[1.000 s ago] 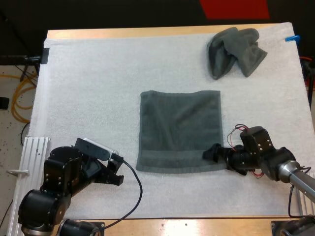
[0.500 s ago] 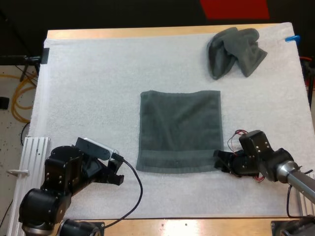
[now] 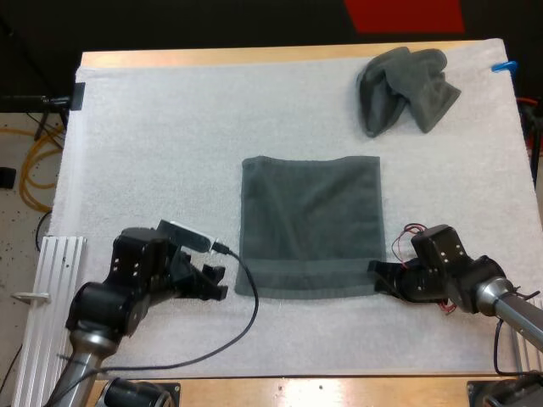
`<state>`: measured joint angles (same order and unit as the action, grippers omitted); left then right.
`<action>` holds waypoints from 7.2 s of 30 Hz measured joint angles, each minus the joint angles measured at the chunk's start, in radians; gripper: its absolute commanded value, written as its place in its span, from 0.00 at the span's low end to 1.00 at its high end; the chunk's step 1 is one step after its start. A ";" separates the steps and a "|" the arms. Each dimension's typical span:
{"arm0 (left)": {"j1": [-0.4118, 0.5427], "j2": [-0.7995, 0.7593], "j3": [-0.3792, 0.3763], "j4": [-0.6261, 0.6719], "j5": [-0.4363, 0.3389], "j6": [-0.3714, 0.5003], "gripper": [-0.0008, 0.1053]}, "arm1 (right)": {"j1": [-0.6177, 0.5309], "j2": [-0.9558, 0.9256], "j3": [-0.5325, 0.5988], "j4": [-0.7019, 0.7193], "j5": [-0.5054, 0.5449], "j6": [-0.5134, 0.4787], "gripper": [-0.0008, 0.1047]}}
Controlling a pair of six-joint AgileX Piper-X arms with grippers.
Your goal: Pick towel from pile fold and stack
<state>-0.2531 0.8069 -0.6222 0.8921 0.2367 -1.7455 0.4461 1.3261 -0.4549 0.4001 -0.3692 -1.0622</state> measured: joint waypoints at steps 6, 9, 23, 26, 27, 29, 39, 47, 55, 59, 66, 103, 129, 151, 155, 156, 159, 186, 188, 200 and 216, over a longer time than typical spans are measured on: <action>0.000 0.145 0.000 -0.071 0.062 -0.013 0.58 | 0.000 0.000 0.000 0.000 0.000 -0.003 0.01; 0.000 0.250 0.000 -0.083 0.133 -0.020 0.58 | 0.000 0.000 0.000 0.000 0.000 -0.006 0.01; 0.000 0.607 0.000 -0.156 0.336 -0.027 0.58 | 0.000 0.000 0.000 0.000 0.000 -0.006 0.01; 0.000 0.639 0.000 -0.177 0.383 -0.028 0.58 | 0.000 0.000 0.000 0.000 0.000 -0.006 0.01; 0.000 0.645 0.000 -0.182 0.386 -0.028 0.58 | 0.000 0.000 0.000 0.000 0.000 -0.006 0.01; 0.000 0.652 0.000 -0.187 0.390 -0.028 0.57 | 0.000 0.000 0.000 0.000 0.000 -0.006 0.01; 0.000 0.664 0.000 -0.189 0.391 -0.028 0.13 | 0.000 0.000 0.000 0.000 0.000 -0.006 0.01; 0.000 0.664 0.000 -0.194 0.429 -0.028 0.01 | 0.000 -0.022 0.000 0.000 0.000 -0.028 0.01; -0.062 0.540 0.000 -0.068 0.445 -0.006 0.01 | 0.000 -0.180 0.000 0.052 -0.026 -0.029 0.01; -0.118 0.446 0.000 0.007 0.432 -0.008 0.01 | 0.017 -0.262 0.000 0.141 -0.066 -0.029 0.01; -0.132 0.350 0.000 0.072 0.426 -0.026 0.01 | 0.112 -0.354 -0.005 0.240 -0.082 -0.012 0.01; 0.136 0.774 0.000 -0.842 0.530 -0.397 0.01 | -0.216 0.282 -0.288 -0.285 -0.139 0.099 0.01; 0.136 0.748 -0.116 -0.880 0.591 -0.364 0.48 | -0.216 0.220 -0.290 -0.566 -0.184 -0.030 0.60; 0.136 0.075 -0.185 -0.343 0.288 0.009 0.64 | -0.216 -0.292 -0.363 0.097 0.088 -0.510 0.84; 0.136 -0.018 -0.229 -0.130 0.121 0.038 0.64 | -0.216 -0.371 -0.410 0.232 0.144 -0.534 0.84; 0.136 -0.036 -0.234 -0.097 0.087 0.026 0.64 | -0.216 -0.387 -0.416 0.263 0.156 -0.536 0.84; 0.136 -0.074 -0.239 0.005 0.040 -0.007 0.64 | -0.216 -0.431 -0.418 0.372 0.183 -0.538 0.84; 0.136 -0.103 -0.239 0.094 0.037 -0.025 0.64 | -0.294 0.224 -0.466 0.258 -0.063 -0.557 0.84; 0.136 -0.103 -0.239 0.094 0.037 -0.025 0.64 | -0.327 0.263 -0.475 0.237 -0.125 -0.548 0.84; 0.136 -0.103 -0.239 0.094 0.037 -0.025 0.64 | -0.409 0.436 -0.482 0.043 -0.384 -0.356 0.83; 0.136 -0.103 -0.239 0.094 0.046 -0.025 0.64 | -0.312 0.480 -0.500 0.034 -0.415 -0.344 0.83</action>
<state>-0.1171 0.7038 -0.8612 0.9866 0.2828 -1.7702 0.1337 1.8063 -0.9552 0.4337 -0.7838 -1.4059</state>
